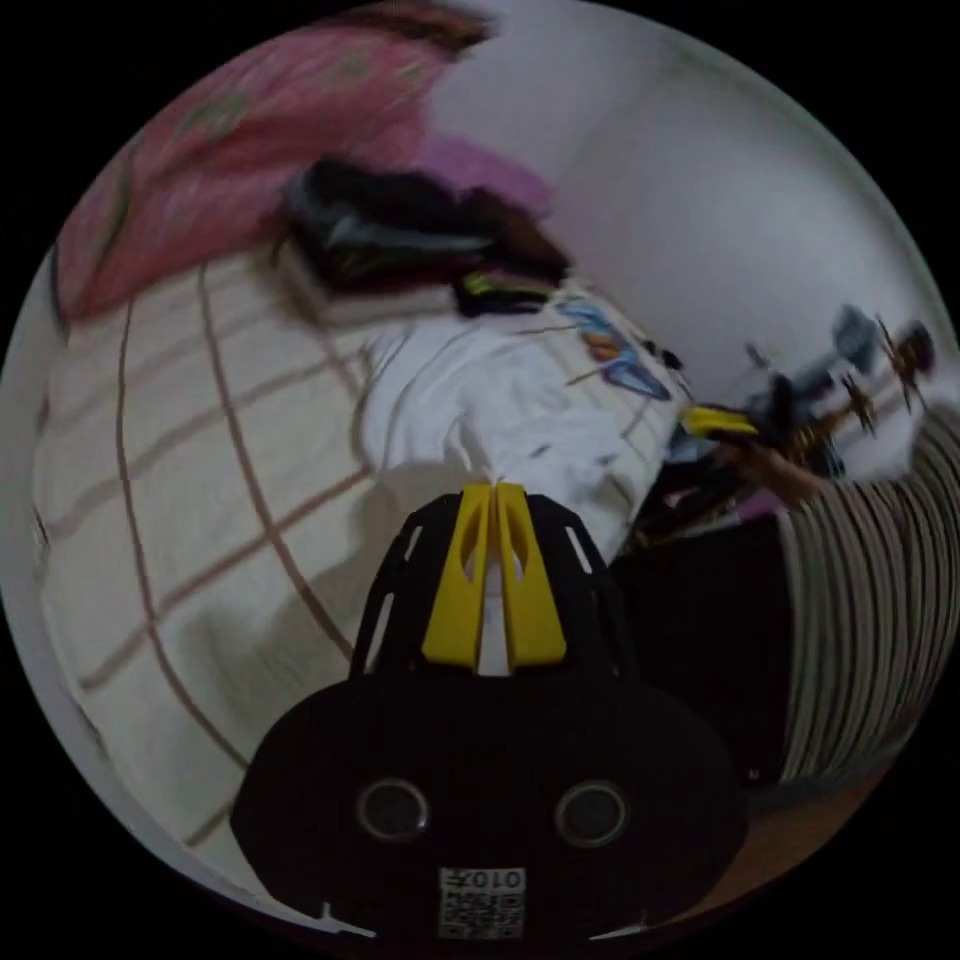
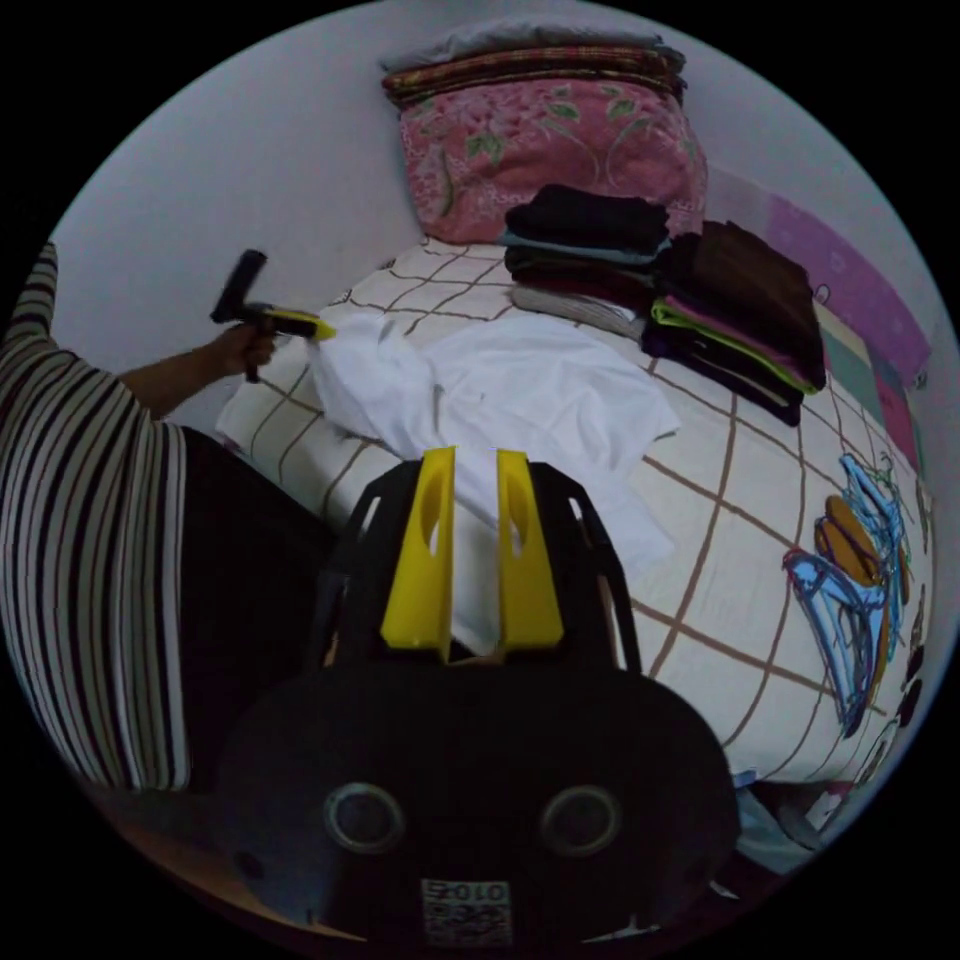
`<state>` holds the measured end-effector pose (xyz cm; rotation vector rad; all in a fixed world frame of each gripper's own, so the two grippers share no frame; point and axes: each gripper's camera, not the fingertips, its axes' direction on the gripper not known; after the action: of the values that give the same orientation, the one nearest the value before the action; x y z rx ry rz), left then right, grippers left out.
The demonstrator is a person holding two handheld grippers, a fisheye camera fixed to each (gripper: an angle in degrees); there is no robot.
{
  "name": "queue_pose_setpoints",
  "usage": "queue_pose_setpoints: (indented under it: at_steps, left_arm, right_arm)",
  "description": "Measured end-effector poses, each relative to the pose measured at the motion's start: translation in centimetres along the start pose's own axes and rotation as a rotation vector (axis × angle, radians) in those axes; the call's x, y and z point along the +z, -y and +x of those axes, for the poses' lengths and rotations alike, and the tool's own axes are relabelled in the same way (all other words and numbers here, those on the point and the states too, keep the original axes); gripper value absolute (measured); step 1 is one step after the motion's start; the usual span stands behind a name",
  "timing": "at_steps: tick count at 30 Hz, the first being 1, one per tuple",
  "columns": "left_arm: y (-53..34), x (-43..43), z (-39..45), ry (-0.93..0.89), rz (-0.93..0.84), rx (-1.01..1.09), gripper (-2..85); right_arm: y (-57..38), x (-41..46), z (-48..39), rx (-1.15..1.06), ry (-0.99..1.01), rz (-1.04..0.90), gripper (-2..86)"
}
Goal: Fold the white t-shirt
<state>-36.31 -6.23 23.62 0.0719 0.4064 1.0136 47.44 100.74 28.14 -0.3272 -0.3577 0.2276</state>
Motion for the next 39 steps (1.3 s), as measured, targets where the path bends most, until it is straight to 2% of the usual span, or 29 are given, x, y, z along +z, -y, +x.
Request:
queue_pose_setpoints:
  at_steps: [4,7,13,18,22,27,32,39]
  left_arm:
    - [2.2,-6.0,8.3,-0.018,0.003,0.383,0.0]
    - [2.8,-7.5,12.2,0.005,-0.077,0.528,-0.1]
    - [2.4,-7.1,14.1,-0.014,-0.196,0.523,-0.2]
    - [2.4,-6.6,14.6,-0.005,-0.221,0.472,-0.2]
    - [2.9,-7.5,15.1,0.0,-0.185,0.441,-0.2]
    - [3.2,-8.5,14.9,0.059,-0.232,0.423,-0.2]
    - [3.4,-10.2,12.4,0.127,-0.21,0.365,-0.2]
    - [3.4,-10.3,9.2,0.123,-0.185,0.319,-0.2]
  right_arm:
    - [2.6,3.9,0.3,-0.095,-0.021,-0.069,9.4]
    - [5.3,6.5,0.8,-0.179,-0.015,-0.084,10.4]
    - [11.5,11.0,1.9,-0.326,0.123,-0.048,12.0]
    - [16.2,19.0,0.4,-0.503,0.237,-0.214,13.5]
    - [18.0,25.0,-0.7,-0.527,0.336,-0.35,12.9]
    - [18.3,29.5,-2.4,-0.521,0.449,-0.483,5.1]
    - [17.2,26.0,-0.5,-0.454,0.306,-0.335,3.8]
    - [11.7,14.5,0.2,-0.358,0.134,-0.016,3.7]
